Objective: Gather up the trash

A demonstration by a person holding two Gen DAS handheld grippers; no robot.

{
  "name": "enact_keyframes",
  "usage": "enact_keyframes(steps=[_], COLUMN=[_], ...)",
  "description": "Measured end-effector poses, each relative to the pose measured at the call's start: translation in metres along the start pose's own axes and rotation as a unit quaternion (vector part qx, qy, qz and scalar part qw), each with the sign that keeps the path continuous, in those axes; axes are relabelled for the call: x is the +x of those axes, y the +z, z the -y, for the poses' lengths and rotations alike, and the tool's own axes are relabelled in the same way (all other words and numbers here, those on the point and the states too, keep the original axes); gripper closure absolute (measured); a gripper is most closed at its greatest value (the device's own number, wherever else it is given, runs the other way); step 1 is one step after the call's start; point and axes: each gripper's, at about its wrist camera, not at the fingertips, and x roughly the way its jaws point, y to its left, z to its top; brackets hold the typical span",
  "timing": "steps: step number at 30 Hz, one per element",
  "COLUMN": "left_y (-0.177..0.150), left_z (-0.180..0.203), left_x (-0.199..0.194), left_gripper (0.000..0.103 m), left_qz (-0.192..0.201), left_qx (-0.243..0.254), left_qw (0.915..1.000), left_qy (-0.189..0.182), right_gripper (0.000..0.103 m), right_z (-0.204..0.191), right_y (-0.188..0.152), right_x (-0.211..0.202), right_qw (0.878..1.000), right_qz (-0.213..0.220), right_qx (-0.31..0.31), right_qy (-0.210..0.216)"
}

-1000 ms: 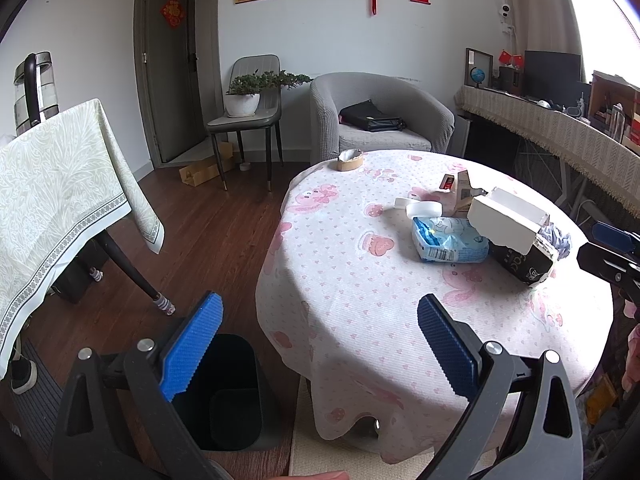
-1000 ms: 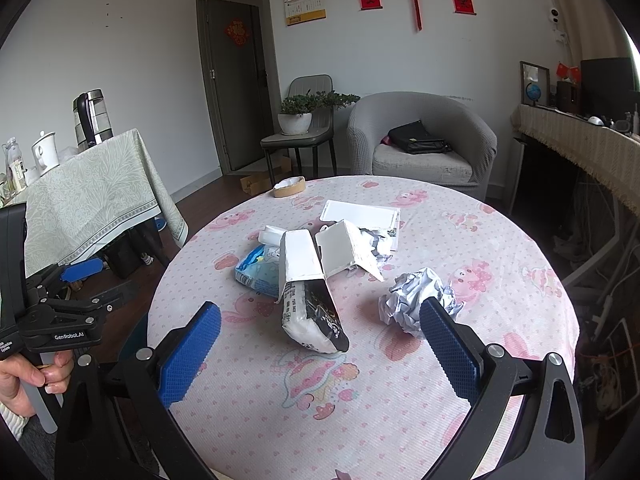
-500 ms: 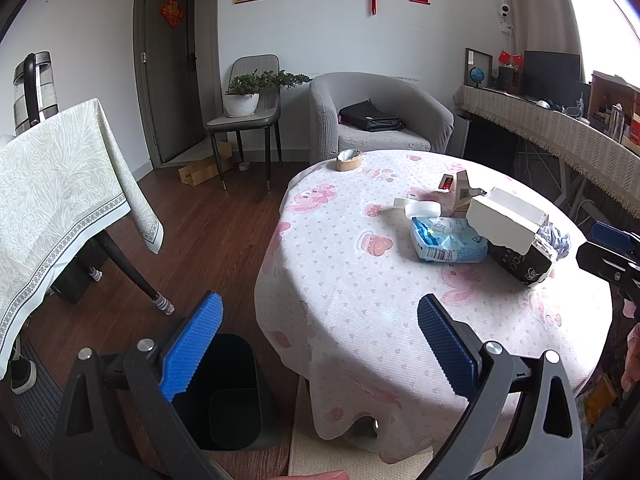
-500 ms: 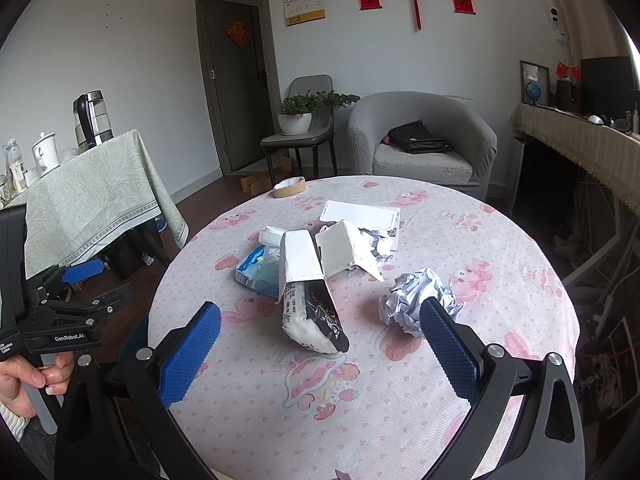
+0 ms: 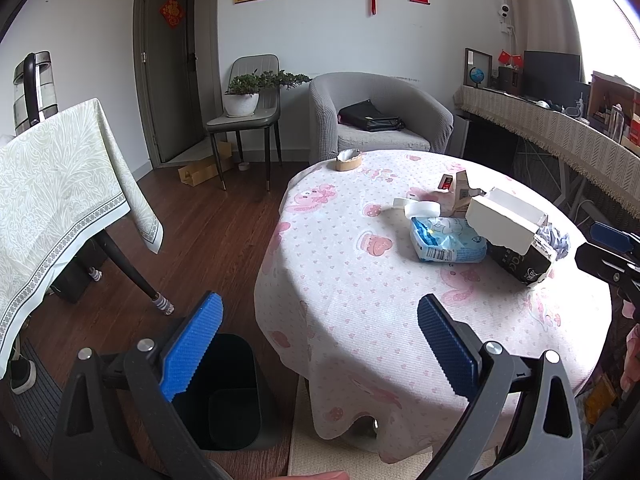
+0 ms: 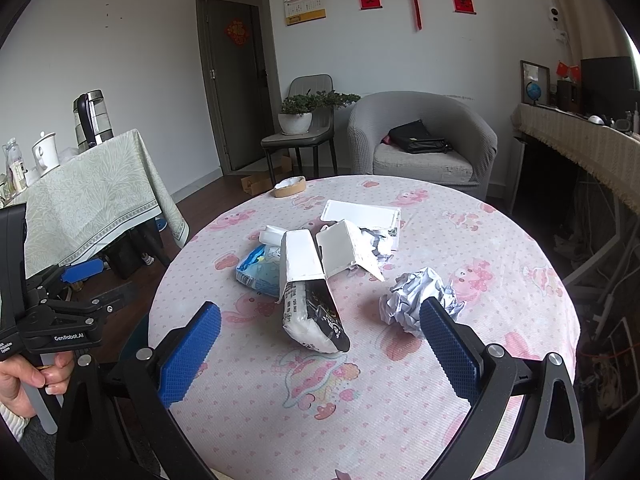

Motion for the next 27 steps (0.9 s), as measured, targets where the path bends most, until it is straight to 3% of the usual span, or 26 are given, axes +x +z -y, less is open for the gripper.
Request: enact_keyframes(steps=[16, 21, 23, 24, 27], left_y=[0.000, 0.001, 0.003, 0.003, 0.004], left_z=[0.000, 0.001, 0.000, 0.001, 0.004], left_x=[0.000, 0.001, 0.002, 0.002, 0.001], left_gripper=[0.003, 0.004, 0.004, 0.005, 0.007], left_qz=[0.000, -0.004, -0.007, -0.005, 0.005], left_qx=[0.000, 0.000, -0.009, -0.011, 0.001], left_qw=[1.0000, 0.9999, 0.9995, 0.9992, 0.9992], left_qy=[0.000, -0.015, -0.031, -0.038, -0.039], right_gripper=[0.003, 0.003, 0.012, 0.022, 0.026], right_z=[0.000, 0.003, 0.006, 0.008, 0.014], right_y=[0.000, 0.000, 0.000, 0.000, 0.002], right_x=[0.001, 0.001, 0.001, 0.000, 0.001], right_qw=[1.000, 1.000, 1.000, 1.000, 0.999], right_qz=[0.000, -0.001, -0.005, -0.006, -0.009], right_qx=[0.001, 0.010, 0.020, 0.027, 0.049], right_qy=[0.000, -0.002, 0.000, 0.001, 0.008])
